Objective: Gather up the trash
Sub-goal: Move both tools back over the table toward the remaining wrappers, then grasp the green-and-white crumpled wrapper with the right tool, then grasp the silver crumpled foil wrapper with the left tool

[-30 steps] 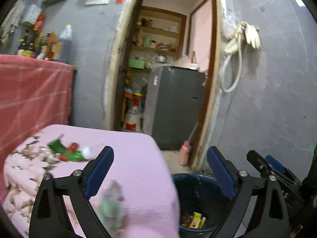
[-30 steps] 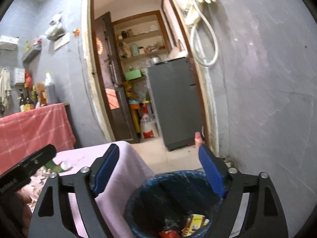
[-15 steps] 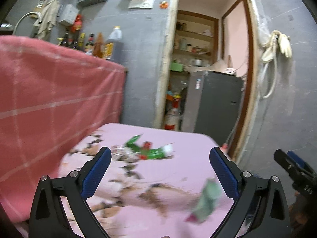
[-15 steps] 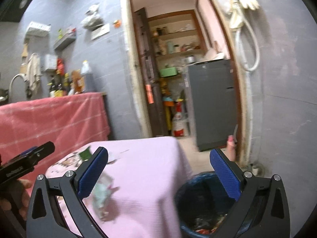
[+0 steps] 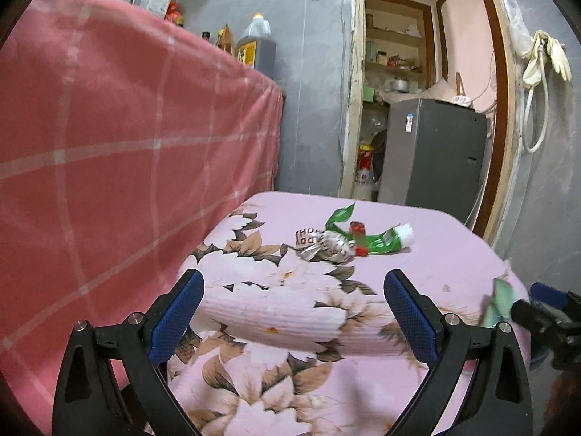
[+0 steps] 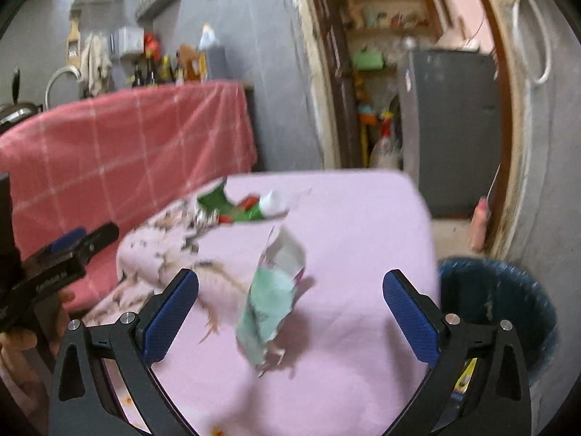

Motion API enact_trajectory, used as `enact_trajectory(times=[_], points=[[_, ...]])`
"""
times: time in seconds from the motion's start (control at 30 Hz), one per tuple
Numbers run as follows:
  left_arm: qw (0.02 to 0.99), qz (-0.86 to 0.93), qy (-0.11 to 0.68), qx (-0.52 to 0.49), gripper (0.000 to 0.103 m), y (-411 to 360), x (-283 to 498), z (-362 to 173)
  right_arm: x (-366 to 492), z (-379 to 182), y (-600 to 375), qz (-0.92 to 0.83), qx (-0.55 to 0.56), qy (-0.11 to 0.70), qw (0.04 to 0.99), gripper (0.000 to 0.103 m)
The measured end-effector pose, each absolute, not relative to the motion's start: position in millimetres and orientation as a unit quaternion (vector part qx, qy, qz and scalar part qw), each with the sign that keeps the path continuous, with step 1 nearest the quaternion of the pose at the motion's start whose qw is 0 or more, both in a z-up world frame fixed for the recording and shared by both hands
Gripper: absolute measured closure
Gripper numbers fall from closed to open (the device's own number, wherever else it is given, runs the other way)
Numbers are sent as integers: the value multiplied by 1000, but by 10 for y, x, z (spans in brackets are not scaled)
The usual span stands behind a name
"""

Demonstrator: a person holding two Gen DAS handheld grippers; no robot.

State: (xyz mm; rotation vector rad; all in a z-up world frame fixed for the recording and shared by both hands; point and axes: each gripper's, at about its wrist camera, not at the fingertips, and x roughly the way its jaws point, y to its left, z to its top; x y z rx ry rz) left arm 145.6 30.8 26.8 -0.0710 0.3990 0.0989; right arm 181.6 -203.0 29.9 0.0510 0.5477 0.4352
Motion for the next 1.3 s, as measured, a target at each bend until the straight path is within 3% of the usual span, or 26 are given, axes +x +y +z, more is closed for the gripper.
enact_trajectory(times=[0.13, 0.2, 0.3, 1.13, 1.3], points=[[974, 41, 218, -43, 6, 426, 1643, 210, 1907, 208, -1893, 222, 3, 303, 927, 37], [973, 38, 225, -44, 6, 453, 1709, 190, 1938, 187, -1869, 222, 3, 310, 925, 59], [970, 32, 236, -44, 6, 469, 1794, 153, 2002, 178, -1854, 223, 12, 316, 922, 68], [948, -21, 313, -47, 8, 379, 2596, 186, 2692, 201, -1749, 199, 52, 317, 926, 72], [940, -35, 338, -37, 17, 373, 2762, 154, 2723, 130, -1770, 200, 66, 328, 921, 72]])
